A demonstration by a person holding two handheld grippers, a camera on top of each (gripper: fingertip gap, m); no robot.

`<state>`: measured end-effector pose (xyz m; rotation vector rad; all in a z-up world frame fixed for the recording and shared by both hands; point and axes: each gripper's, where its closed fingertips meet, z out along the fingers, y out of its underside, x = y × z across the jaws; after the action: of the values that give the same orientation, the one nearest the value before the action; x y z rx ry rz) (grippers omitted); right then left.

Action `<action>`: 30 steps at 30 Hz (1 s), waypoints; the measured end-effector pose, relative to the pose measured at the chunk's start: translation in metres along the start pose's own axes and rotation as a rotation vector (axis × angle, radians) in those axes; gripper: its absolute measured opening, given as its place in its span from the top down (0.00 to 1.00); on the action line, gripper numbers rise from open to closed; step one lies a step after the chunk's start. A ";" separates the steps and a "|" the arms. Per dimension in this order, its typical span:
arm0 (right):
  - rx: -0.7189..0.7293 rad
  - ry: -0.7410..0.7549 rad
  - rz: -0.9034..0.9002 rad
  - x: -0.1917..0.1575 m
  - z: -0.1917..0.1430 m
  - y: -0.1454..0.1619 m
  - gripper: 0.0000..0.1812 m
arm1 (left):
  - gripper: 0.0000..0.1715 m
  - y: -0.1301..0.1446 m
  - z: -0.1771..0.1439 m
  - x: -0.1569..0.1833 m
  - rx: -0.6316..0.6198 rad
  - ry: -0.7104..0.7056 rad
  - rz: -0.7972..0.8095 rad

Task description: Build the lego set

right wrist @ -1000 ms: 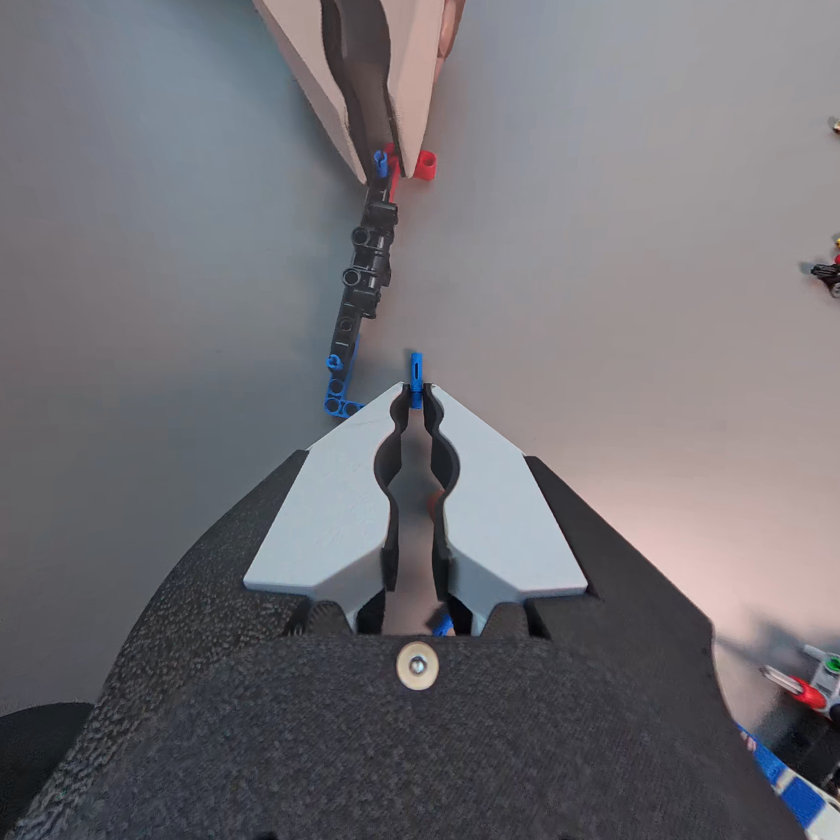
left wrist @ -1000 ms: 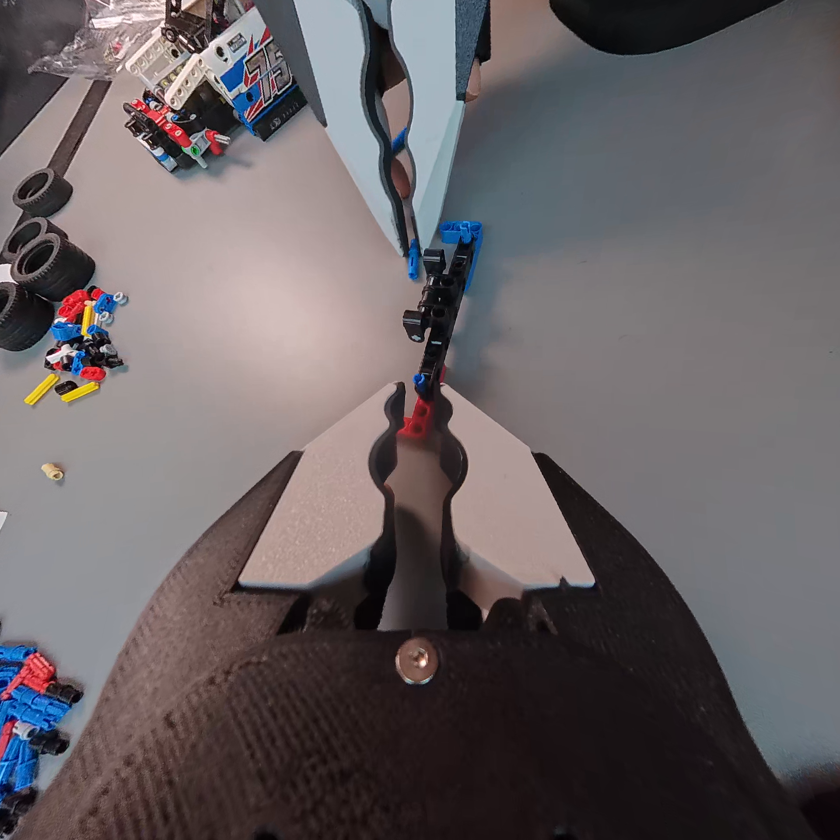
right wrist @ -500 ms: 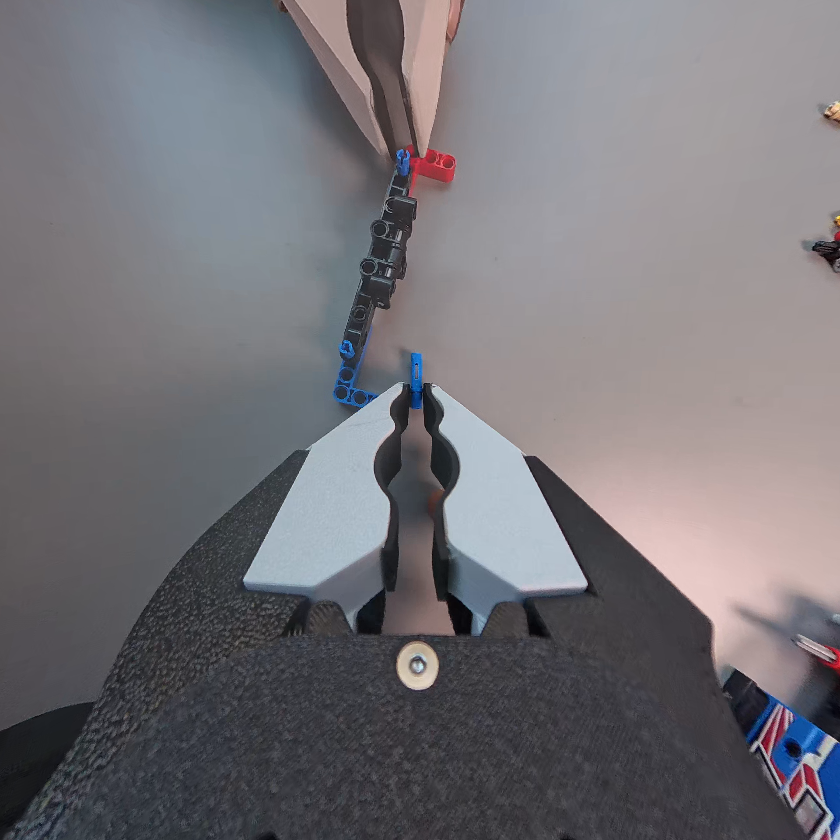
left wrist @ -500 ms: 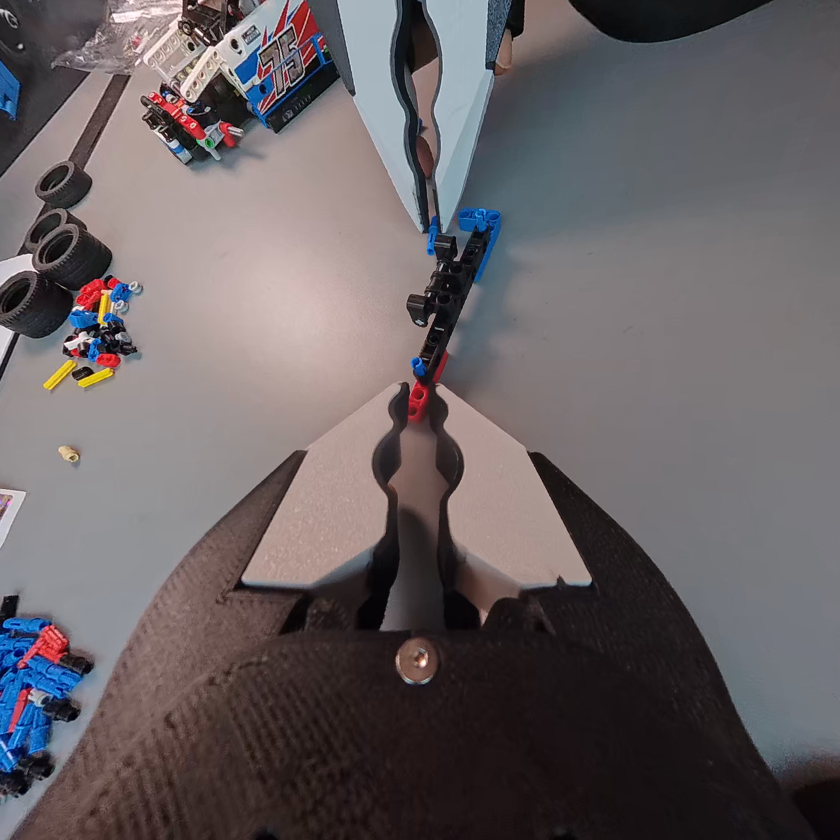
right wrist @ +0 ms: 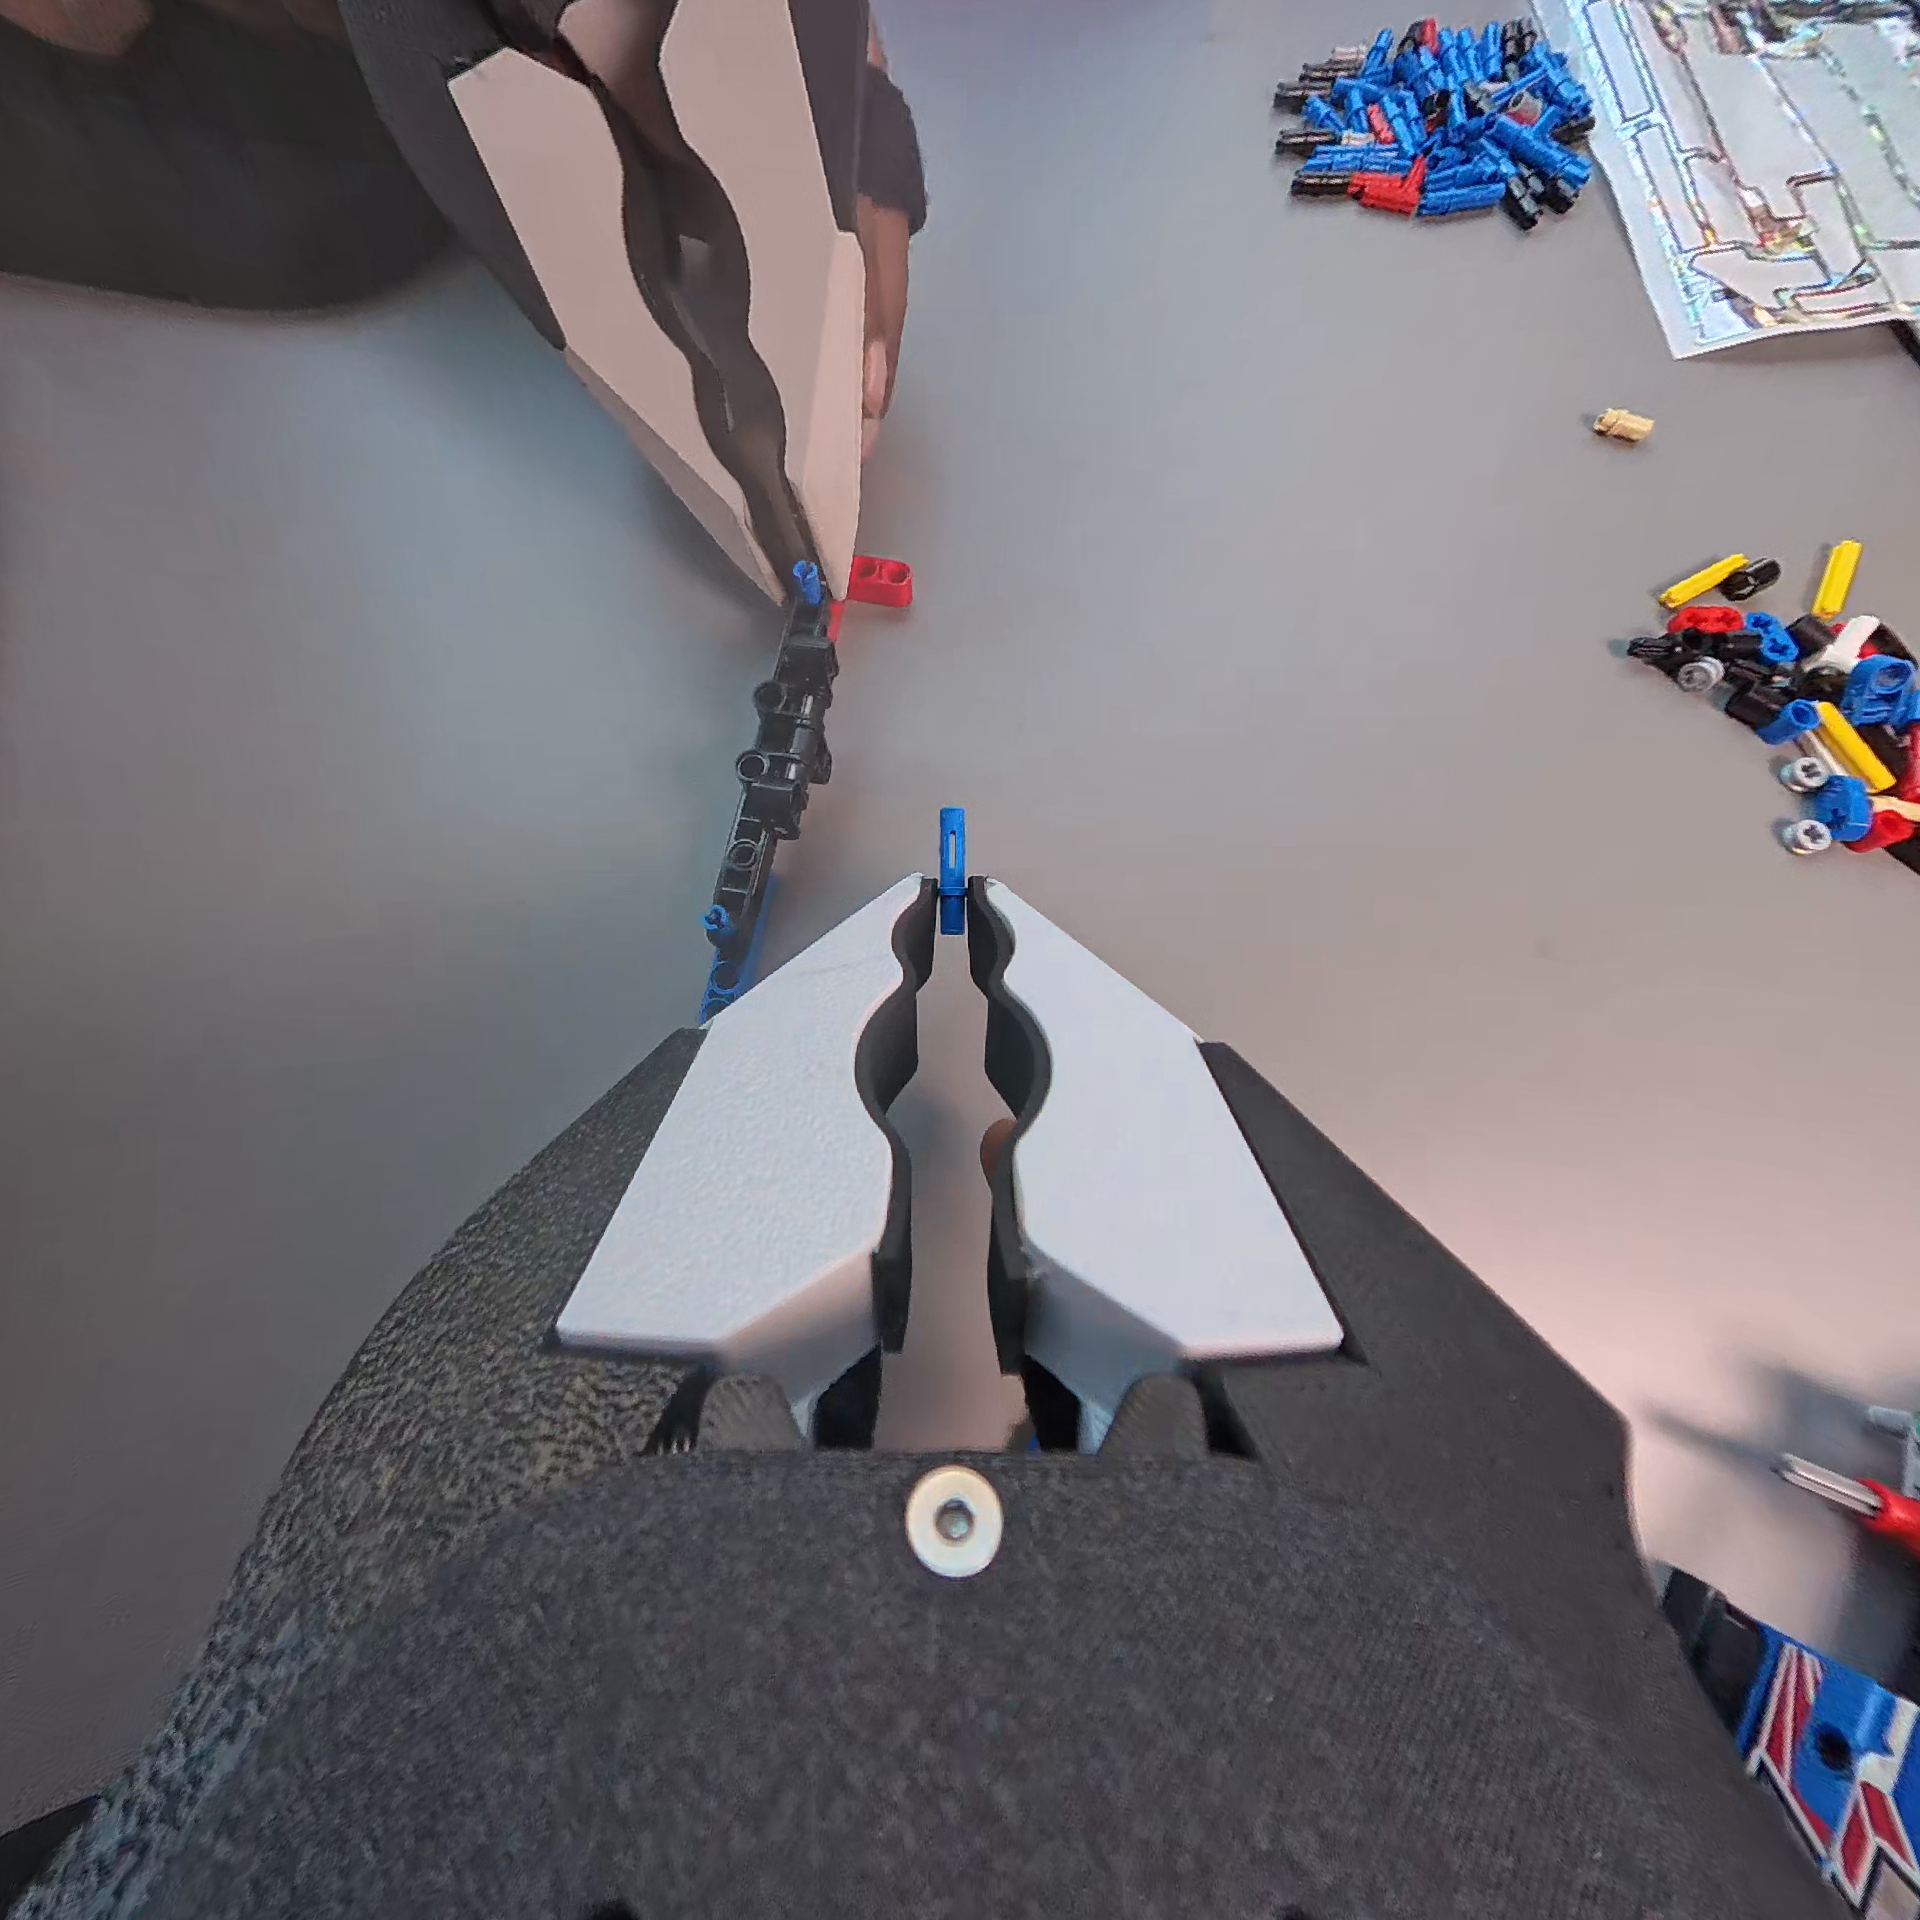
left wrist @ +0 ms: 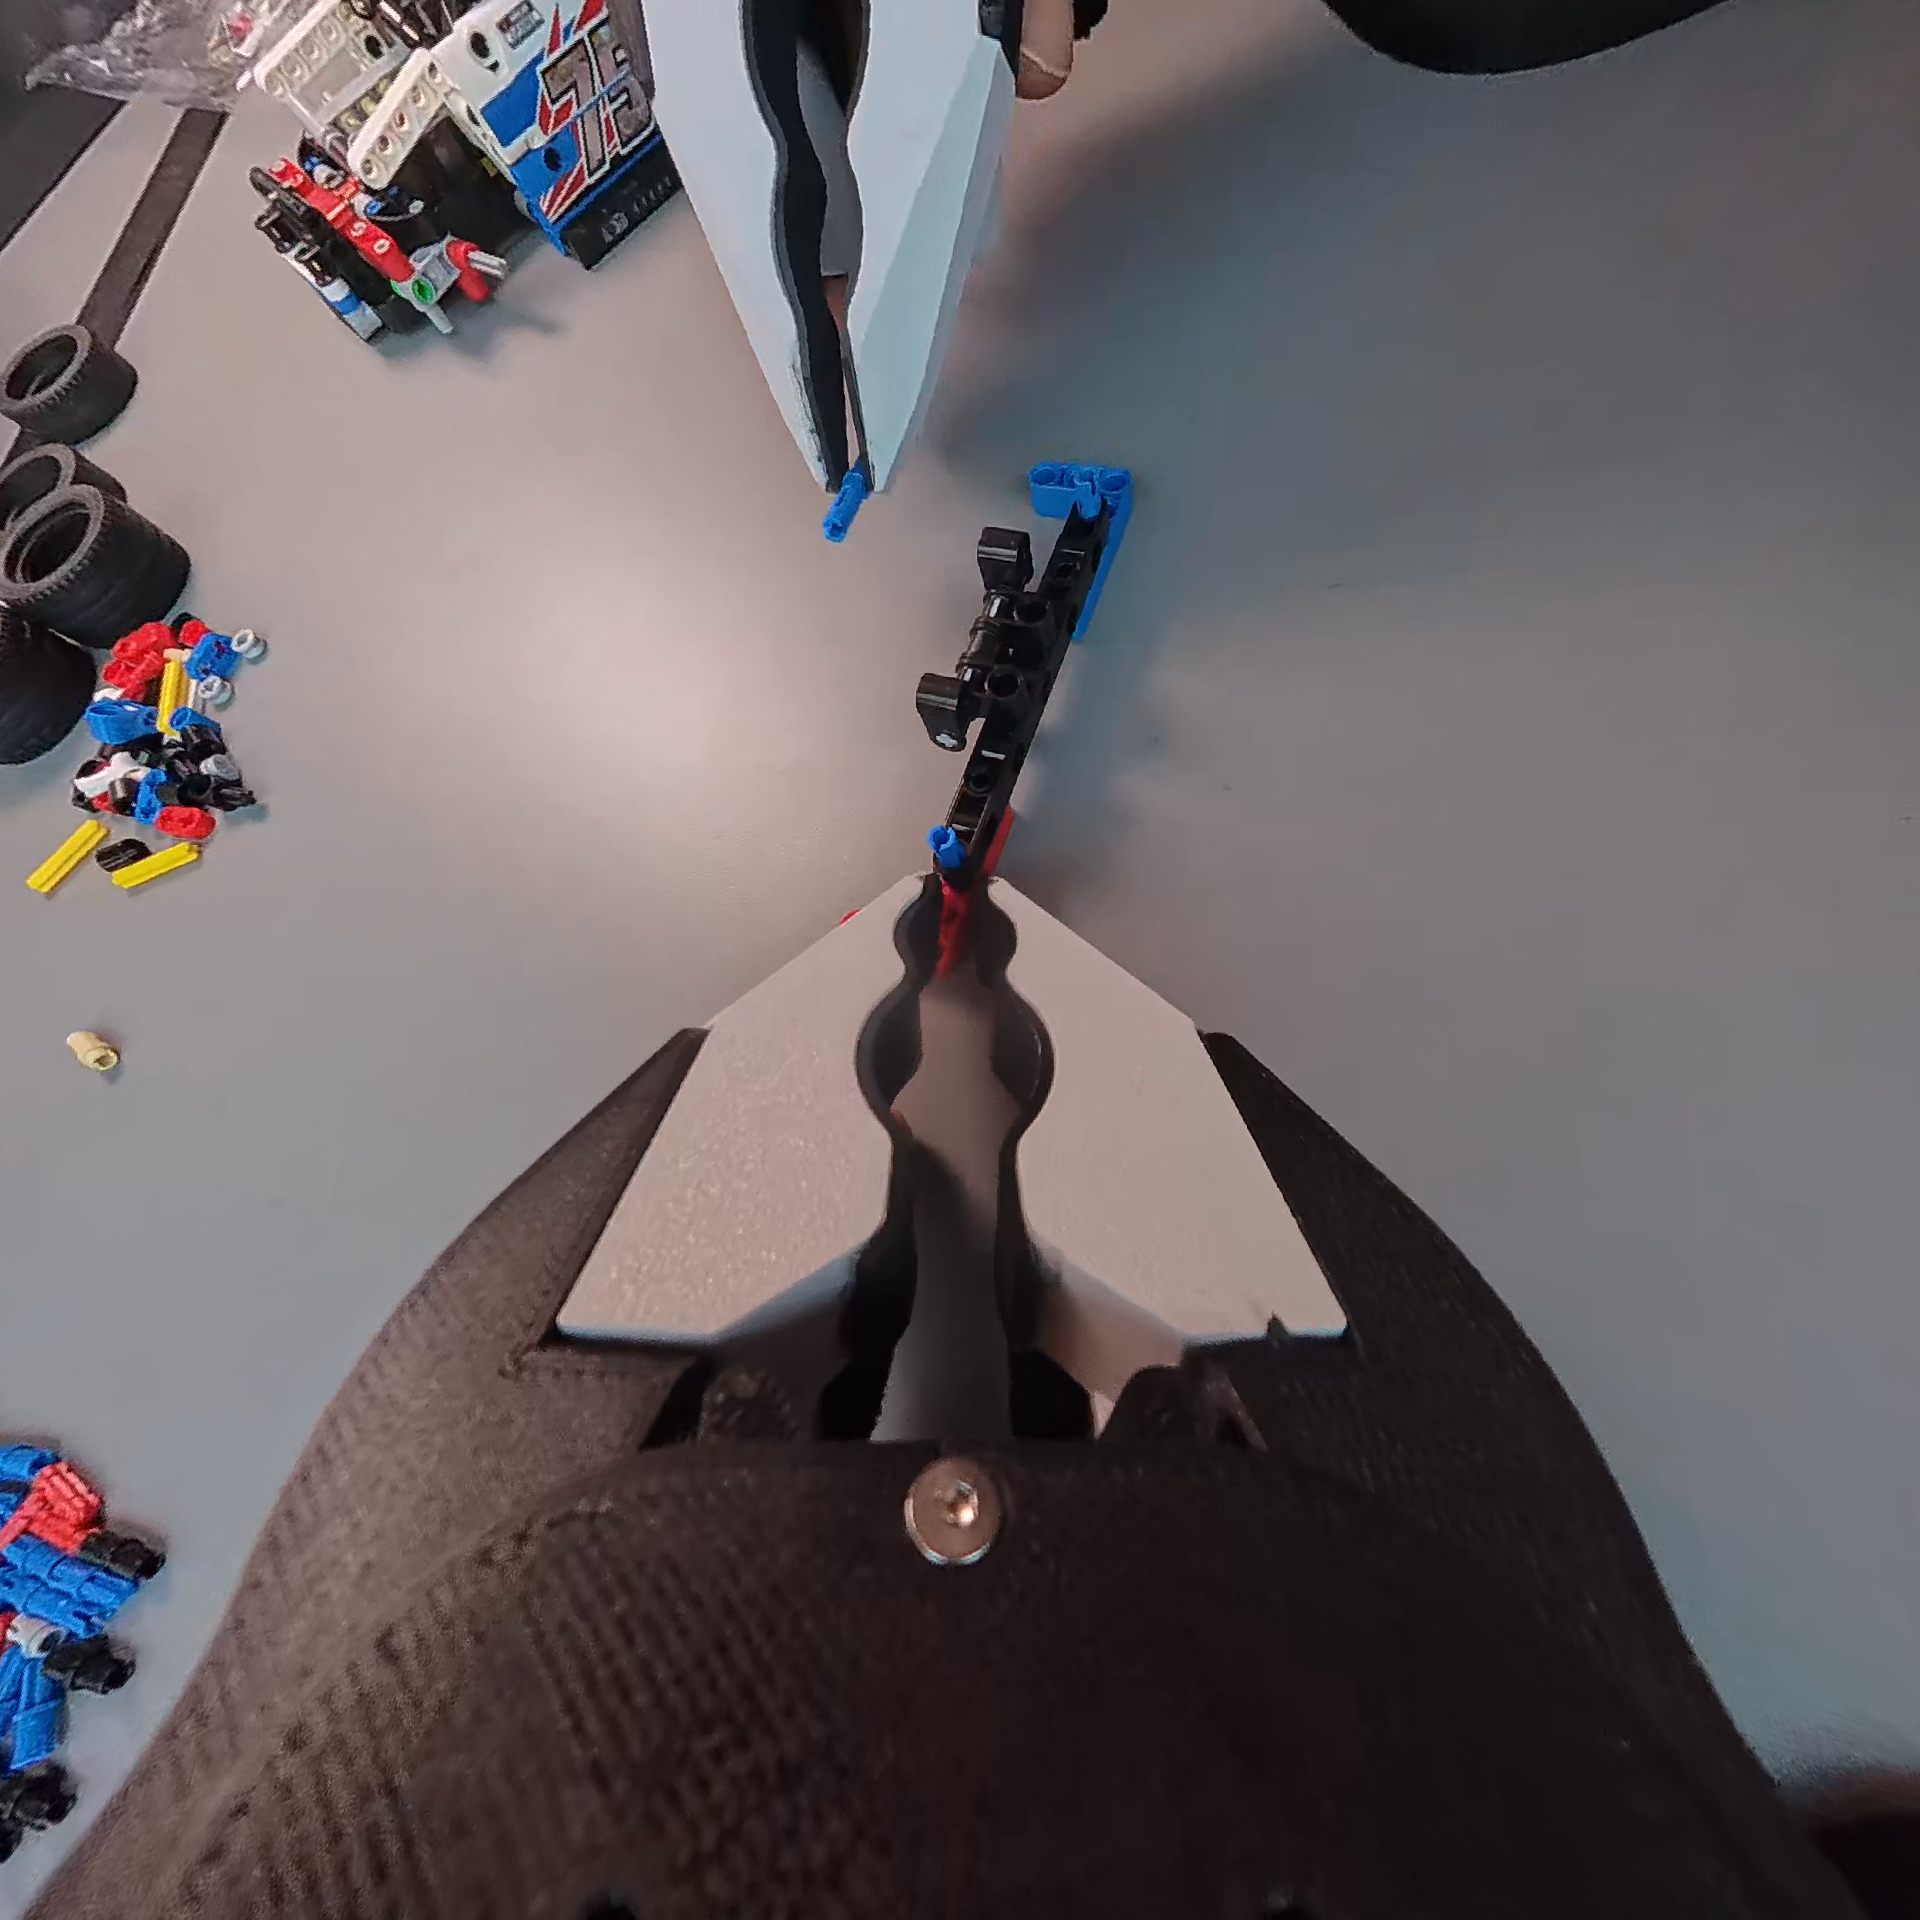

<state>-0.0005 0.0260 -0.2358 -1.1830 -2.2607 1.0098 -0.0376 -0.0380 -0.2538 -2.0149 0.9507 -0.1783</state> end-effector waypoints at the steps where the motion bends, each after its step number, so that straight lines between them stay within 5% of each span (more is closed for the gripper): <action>1: 0.012 0.009 0.003 0.002 0.000 -0.001 0.98 | 0.98 0.001 0.000 -0.002 -0.004 -0.006 -0.007; 10: 0.090 0.070 0.034 0.017 -0.008 -0.010 0.98 | 0.99 0.006 -0.002 -0.013 -0.039 -0.054 -0.099; 20: 0.119 0.074 0.034 0.017 -0.015 -0.012 0.98 | 0.84 0.003 0.000 -0.008 -0.018 -0.020 -0.061; 30: 0.130 0.061 0.027 0.012 -0.013 -0.015 0.98 | 0.95 0.002 0.007 -0.013 -0.074 -0.100 -0.074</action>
<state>-0.0075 0.0354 -0.2155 -1.1757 -2.1043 1.0976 -0.0450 -0.0256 -0.2569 -2.1078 0.8318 -0.0831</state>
